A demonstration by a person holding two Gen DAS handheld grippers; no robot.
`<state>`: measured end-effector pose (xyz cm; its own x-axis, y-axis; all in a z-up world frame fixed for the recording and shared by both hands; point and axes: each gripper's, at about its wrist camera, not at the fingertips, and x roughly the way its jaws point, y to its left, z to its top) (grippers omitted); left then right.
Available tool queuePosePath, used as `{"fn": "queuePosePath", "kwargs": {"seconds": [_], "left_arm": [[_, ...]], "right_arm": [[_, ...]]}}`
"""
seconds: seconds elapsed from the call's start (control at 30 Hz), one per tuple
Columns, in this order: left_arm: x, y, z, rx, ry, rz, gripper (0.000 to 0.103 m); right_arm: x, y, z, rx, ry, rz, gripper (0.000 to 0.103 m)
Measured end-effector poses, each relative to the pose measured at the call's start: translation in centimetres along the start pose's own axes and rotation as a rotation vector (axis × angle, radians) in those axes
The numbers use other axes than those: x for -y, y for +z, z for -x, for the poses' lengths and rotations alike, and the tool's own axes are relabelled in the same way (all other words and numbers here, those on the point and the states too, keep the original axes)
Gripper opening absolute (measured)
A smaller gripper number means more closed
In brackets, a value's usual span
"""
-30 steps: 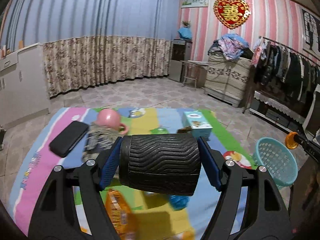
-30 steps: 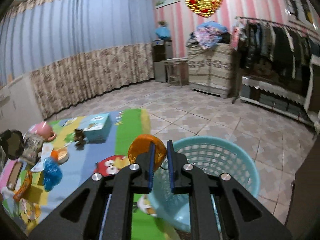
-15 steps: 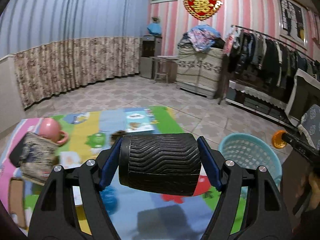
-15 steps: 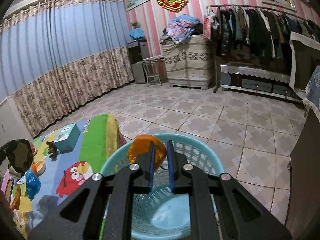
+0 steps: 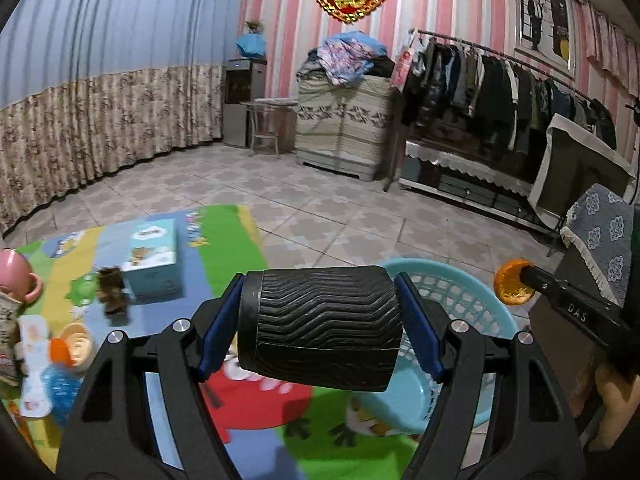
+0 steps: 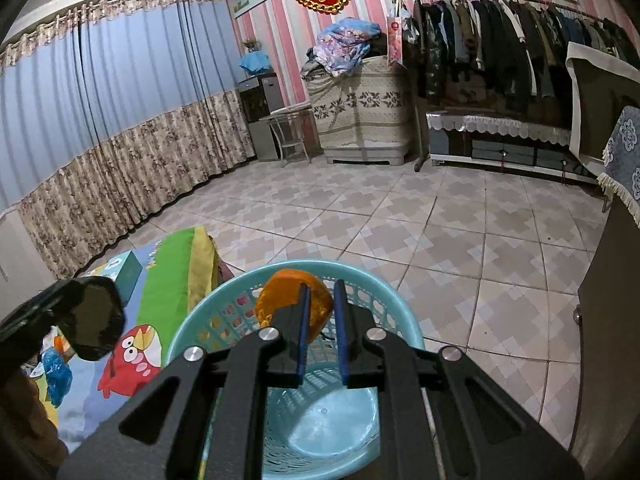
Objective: Collect trash
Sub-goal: 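Carry the cylinder and orange lid with both tools over the blue basket, then open the left tool to drop the cylinder while the right tool drops the lid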
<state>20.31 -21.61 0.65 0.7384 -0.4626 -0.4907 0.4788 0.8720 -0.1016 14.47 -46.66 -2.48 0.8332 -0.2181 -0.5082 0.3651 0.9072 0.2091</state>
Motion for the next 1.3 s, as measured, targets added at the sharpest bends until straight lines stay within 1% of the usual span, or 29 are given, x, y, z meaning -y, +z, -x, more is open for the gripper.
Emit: {"fn": "queuePosePath", "kwargs": {"seconds": [0.17,0.37,0.5,0.67,0.7,0.73,0.77,0.8,0.93,1.03,1.1,1.2,1.3], "left_arm": [[2.8,-0.2,-2.5,-0.022,-0.023,-0.031,0.072],[5.5,-0.5,-5.0,-0.043,-0.049,-0.067,0.072],[6.2,-0.1,-6.7,-0.071,-0.074,-0.061,0.072],[7.1,0.4,-8.3,-0.083,-0.076,-0.08,0.073],[7.1,0.4,-8.5,-0.085,-0.076,-0.078,0.076],[7.1,0.5,-8.5,-0.084,-0.072,-0.077,0.079],[7.0,0.5,-8.5,-0.081,-0.068,-0.074,0.085],[6.7,0.7,-8.5,-0.076,-0.06,-0.068,0.087],[6.2,1.0,-8.2,-0.072,-0.033,-0.067,0.088],[5.4,1.3,-7.2,-0.05,0.01,-0.072,0.092],[4.9,1.3,-6.7,-0.039,0.026,-0.073,0.094],[3.7,1.4,-5.6,-0.028,0.056,-0.064,0.095],[2.6,1.3,-4.7,-0.026,0.07,-0.051,0.096]], "right_arm": [[1.0,-0.1,-0.6,-0.016,-0.006,-0.027,0.012],[1.1,-0.2,-1.5,-0.031,-0.019,-0.031,0.012],[1.6,-0.2,-1.5,-0.029,-0.026,-0.049,0.012],[2.1,-0.3,-1.9,-0.038,-0.027,-0.062,0.012],[2.1,-0.3,-1.9,-0.04,-0.028,-0.062,0.012],[2.1,-0.3,-2.0,-0.042,-0.03,-0.061,0.012],[2.1,-0.3,-2.1,-0.044,-0.032,-0.061,0.012],[2.2,-0.3,-2.1,-0.045,-0.032,-0.063,0.012],[2.2,-0.3,-2.2,-0.044,-0.032,-0.059,0.012],[2.3,-0.4,-2.3,-0.048,-0.032,-0.05,0.012],[2.1,-0.5,-2.6,-0.053,-0.03,-0.041,0.012],[1.6,-0.7,-3.1,-0.06,-0.03,-0.027,0.012],[1.0,-0.9,-3.8,-0.07,-0.025,-0.017,0.012]]}}
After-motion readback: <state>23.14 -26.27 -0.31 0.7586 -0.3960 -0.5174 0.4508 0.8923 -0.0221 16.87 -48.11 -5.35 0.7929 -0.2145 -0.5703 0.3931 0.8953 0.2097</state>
